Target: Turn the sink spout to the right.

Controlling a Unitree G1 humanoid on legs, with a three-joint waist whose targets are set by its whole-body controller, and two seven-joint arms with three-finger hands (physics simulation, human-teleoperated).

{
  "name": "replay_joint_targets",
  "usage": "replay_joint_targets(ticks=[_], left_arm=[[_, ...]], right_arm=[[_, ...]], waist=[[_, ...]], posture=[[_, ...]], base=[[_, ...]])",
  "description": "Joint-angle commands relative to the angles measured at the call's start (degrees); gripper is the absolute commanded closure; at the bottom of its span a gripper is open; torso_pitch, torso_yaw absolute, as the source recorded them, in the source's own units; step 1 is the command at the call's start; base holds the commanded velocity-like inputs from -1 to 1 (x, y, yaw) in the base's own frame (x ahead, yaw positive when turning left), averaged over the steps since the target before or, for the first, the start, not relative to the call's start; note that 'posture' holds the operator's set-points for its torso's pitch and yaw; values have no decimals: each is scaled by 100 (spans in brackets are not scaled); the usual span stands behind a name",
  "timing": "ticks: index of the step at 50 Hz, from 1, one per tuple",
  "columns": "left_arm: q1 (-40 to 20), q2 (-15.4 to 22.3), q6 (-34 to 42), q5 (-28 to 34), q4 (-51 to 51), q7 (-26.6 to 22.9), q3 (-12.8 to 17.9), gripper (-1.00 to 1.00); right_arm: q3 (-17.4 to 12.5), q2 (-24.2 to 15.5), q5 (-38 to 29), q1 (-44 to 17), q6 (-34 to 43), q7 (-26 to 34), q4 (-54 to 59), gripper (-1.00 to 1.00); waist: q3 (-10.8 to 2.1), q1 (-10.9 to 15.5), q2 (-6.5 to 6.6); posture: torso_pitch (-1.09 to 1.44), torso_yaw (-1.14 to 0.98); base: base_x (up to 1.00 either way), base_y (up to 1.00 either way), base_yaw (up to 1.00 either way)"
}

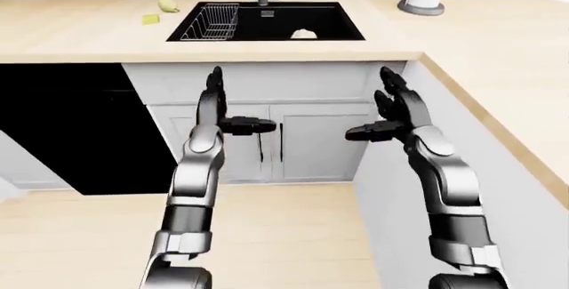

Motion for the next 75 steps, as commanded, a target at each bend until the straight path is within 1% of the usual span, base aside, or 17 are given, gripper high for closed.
replay_joint_targets(ticks=[1,11,18,19,21,24,32,37,40,41,43,49,54,62,65,67,75], left_arm=[[-670,197,-47,-207,285,108,115,-100],[-2417,621,-682,-161,2801,180,72,-100],[-2796,819,-381,-184,2749,165,115,-100],[-2747,823,-285,-179,2574,186,104,-100],[-2554,782,-13,-185,2026,195,68,-100],[-2558,772,164,-173,1817,202,69,-100],[-2662,780,238,-177,1849,218,96,-100],[-2759,809,176,-187,2021,219,115,-100],[-2770,832,190,-205,2013,211,122,-100],[-2763,825,121,-198,2079,213,116,-100],[-2773,814,-5,-192,2252,214,116,-100],[-2866,833,98,-219,2224,239,121,-100],[-2923,882,138,-233,2230,238,137,-100],[-3282,1097,59,-233,2628,207,194,-100],[-3337,1145,-3,-233,2755,196,208,-100],[-3358,1166,0,-237,2776,191,212,-100],[-3494,1287,-40,-253,2952,172,249,-100]], right_arm=[[-156,-255,97,-425,349,82,-185,-100],[-267,-989,304,-1845,671,385,1090,-100],[-275,-1166,331,-2109,810,459,1270,-100],[-289,-1177,336,-2112,786,463,1312,-100],[-315,-1190,374,-2113,783,448,1294,-100],[-263,-1209,367,-2171,936,432,1181,-100],[-163,-1308,176,-2475,863,515,1539,-100],[79,-1432,-381,-3072,55,808,2730,-100],[46,-1390,-522,-3279,-71,862,3032,-100],[44,-1370,-562,-3301,-73,872,3032,-100],[22,-1338,-603,-3304,-88,899,3031,-100],[-4,-1324,-648,-3362,39,987,2929,-100],[-32,-1304,-656,-3349,8,990,2962,-100],[-20,-1330,-683,-3489,109,1032,2965,-100],[-29,-1322,-679,-3456,103,1028,2952,-100],[-32,-1331,-676,-3451,99,1038,2953,-100],[-32,-1328,-681,-3416,154,1041,2863,-100]], waist=[[-145,-3,-6],[-73,-9,-50],[-26,-10,-65],[-178,-12,-51],[159,-11,-6],[231,-18,114],[89,-17,218],[100,18,-35],[-24,48,-530],[59,4,-271],[63,15,-356],[133,-29,-29],[-72,-147,503],[30,-19,201],[43,33,-53],[-17,71,-388],[11,8,-121]], posture=[[0,0],[0,0],[0,0],[0,0],[0,0],[0,0],[0,0],[0,0],[0,0],[0,0],[0,0],[0,0],[0,0],[0,0],[0,0],[0,0],[0,0]], base=[[0,0,0],[0,0,0],[0,0,0],[27,0,0],[32,0,0],[30,0,0],[26,0,0],[25,0,0],[25,0,0],[24,0,0],[29,0,0],[28,0,0],[22,0,0],[22,0,0],[22,0,0],[22,0,0],[16,0,0]])
